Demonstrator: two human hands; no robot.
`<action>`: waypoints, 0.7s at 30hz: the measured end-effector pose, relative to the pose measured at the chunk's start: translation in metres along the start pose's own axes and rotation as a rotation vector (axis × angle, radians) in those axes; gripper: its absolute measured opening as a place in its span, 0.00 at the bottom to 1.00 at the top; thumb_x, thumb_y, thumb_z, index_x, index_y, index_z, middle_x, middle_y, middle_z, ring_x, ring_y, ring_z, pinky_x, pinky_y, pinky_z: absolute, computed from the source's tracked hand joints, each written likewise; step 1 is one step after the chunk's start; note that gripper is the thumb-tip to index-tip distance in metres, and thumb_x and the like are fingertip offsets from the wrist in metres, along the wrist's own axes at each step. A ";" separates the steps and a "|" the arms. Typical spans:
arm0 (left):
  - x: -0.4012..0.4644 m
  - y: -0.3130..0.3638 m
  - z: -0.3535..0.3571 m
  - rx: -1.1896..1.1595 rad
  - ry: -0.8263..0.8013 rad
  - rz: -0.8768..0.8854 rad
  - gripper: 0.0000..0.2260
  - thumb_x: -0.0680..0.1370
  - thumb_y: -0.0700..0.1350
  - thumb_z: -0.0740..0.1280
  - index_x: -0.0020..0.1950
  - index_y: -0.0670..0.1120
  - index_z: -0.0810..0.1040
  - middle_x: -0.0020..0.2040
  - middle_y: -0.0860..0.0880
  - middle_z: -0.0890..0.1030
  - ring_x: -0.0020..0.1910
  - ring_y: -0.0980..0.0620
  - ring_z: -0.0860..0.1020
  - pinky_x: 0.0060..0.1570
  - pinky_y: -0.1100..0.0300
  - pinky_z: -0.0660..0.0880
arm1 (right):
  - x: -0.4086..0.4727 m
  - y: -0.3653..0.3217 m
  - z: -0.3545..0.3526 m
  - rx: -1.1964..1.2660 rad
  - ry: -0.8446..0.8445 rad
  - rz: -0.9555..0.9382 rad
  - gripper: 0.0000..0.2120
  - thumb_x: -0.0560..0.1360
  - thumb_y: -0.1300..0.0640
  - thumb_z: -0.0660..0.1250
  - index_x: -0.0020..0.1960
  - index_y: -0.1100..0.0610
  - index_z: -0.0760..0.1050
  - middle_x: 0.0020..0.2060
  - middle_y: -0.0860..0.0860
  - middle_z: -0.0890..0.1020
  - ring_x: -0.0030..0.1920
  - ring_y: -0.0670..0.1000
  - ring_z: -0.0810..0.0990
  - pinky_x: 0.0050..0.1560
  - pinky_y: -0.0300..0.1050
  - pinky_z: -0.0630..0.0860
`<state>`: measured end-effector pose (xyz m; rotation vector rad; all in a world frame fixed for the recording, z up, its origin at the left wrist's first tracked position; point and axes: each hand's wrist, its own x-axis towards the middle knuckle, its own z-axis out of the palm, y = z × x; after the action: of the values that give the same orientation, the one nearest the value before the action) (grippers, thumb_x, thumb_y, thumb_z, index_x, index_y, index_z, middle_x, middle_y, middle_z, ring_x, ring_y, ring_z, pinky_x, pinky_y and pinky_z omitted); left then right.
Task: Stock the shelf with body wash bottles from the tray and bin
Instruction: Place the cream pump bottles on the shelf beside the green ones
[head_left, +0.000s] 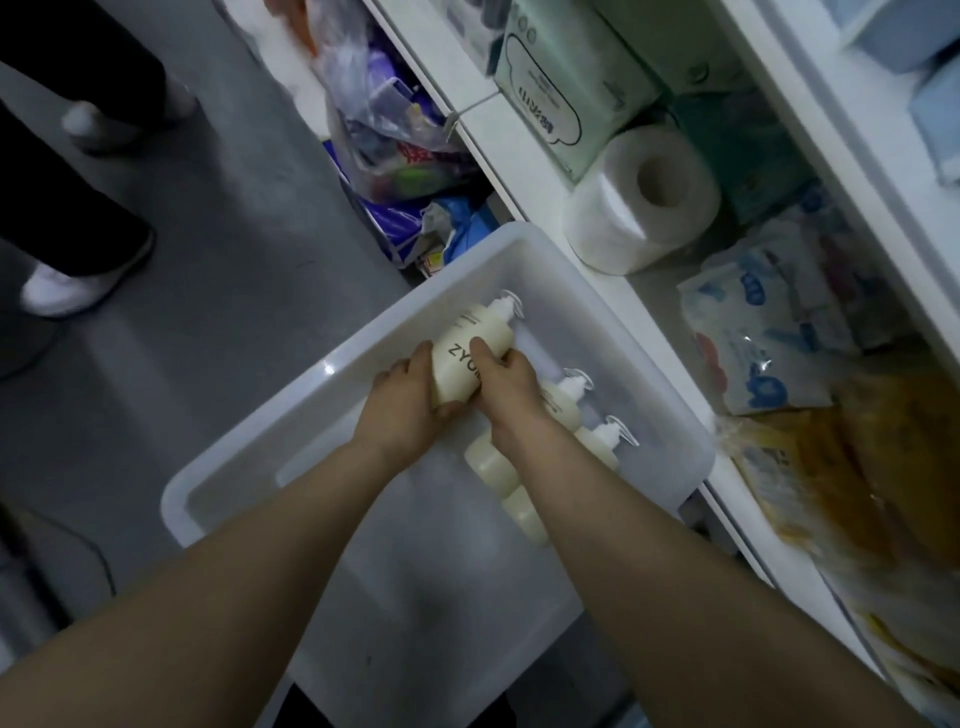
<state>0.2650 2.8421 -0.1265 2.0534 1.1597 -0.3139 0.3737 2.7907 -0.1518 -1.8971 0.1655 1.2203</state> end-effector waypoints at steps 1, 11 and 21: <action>0.003 0.003 -0.002 0.027 -0.024 -0.018 0.32 0.75 0.55 0.70 0.73 0.42 0.62 0.64 0.40 0.75 0.57 0.40 0.75 0.55 0.52 0.68 | -0.002 -0.003 0.000 0.010 -0.010 0.014 0.44 0.60 0.33 0.67 0.70 0.54 0.72 0.60 0.52 0.82 0.58 0.55 0.81 0.61 0.57 0.78; -0.044 0.011 -0.022 -0.312 -0.121 -0.132 0.28 0.74 0.47 0.73 0.69 0.44 0.65 0.60 0.46 0.76 0.53 0.48 0.74 0.49 0.56 0.72 | -0.055 -0.017 -0.021 0.019 -0.100 0.086 0.23 0.78 0.44 0.65 0.67 0.58 0.73 0.53 0.54 0.84 0.52 0.55 0.84 0.55 0.55 0.82; -0.146 0.035 -0.085 -0.427 -0.246 -0.036 0.31 0.71 0.48 0.76 0.70 0.49 0.66 0.60 0.50 0.74 0.56 0.50 0.74 0.57 0.53 0.75 | -0.195 -0.041 -0.058 0.153 -0.155 0.024 0.12 0.81 0.44 0.61 0.60 0.49 0.72 0.56 0.54 0.81 0.57 0.55 0.82 0.59 0.55 0.80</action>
<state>0.1997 2.7988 0.0276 1.5761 1.0121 -0.2973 0.3343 2.7132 0.0366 -1.6664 0.1935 1.3275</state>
